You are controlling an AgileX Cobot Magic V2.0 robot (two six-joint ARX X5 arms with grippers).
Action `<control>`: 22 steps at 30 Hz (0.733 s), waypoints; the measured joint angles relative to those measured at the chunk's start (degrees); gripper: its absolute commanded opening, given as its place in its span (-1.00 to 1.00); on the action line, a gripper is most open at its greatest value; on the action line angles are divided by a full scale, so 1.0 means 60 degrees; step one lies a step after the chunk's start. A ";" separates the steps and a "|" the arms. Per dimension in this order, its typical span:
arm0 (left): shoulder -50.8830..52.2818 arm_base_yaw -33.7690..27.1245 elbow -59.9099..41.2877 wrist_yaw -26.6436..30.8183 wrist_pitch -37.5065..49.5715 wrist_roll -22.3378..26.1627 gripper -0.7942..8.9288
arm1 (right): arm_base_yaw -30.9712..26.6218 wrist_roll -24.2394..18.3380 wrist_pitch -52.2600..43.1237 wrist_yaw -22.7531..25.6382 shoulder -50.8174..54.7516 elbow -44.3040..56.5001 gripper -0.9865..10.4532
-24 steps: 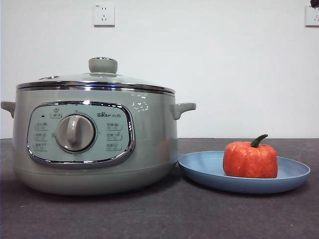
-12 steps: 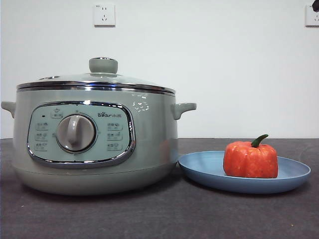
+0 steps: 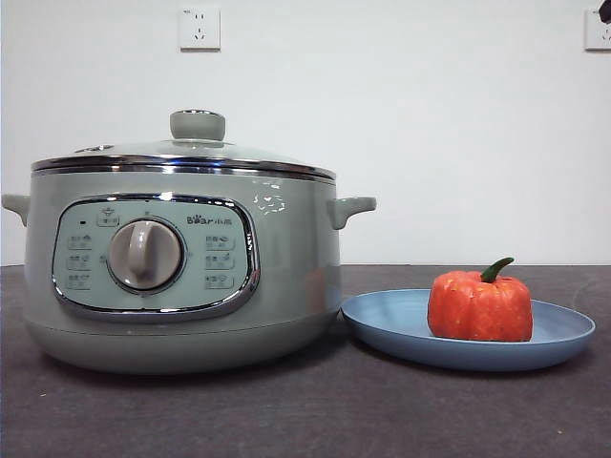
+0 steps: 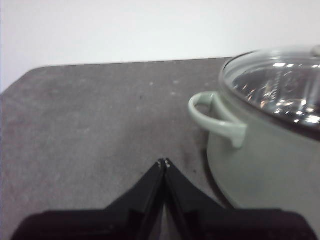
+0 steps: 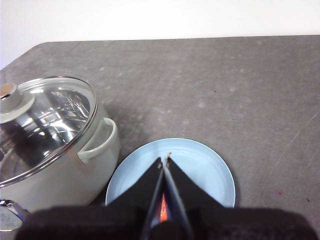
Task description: Take the pumpkin out from the steamer,put the pumpkin in the blue plate,close the lid
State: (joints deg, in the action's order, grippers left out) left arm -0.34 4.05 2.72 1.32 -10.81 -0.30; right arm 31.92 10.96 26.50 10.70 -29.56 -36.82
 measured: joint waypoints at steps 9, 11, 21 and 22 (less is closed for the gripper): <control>0.0015 -0.0095 -0.0281 -0.0011 0.0036 -0.0193 -0.84 | 0.0000 0.0000 0.0007 0.0004 0.0000 0.0000 -0.83; 0.0015 -0.0095 -0.0281 -0.0004 0.0033 -0.0208 -0.84 | 0.0000 0.0000 0.0007 0.0000 0.0000 0.0000 -0.83; 0.0015 -0.0095 -0.0281 -0.0007 0.0033 -0.0208 -0.84 | 0.0000 0.0000 0.0007 0.0000 0.0000 0.0000 -0.83; 0.0015 -0.0095 -0.0281 -0.0004 0.0033 -0.0208 -0.84 | 0.0000 0.0004 0.0011 0.0000 0.0000 0.0000 -0.83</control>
State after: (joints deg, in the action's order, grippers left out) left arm -0.25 3.49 1.04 1.30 -10.61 -1.54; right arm 31.92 10.98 26.57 10.70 -29.56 -36.82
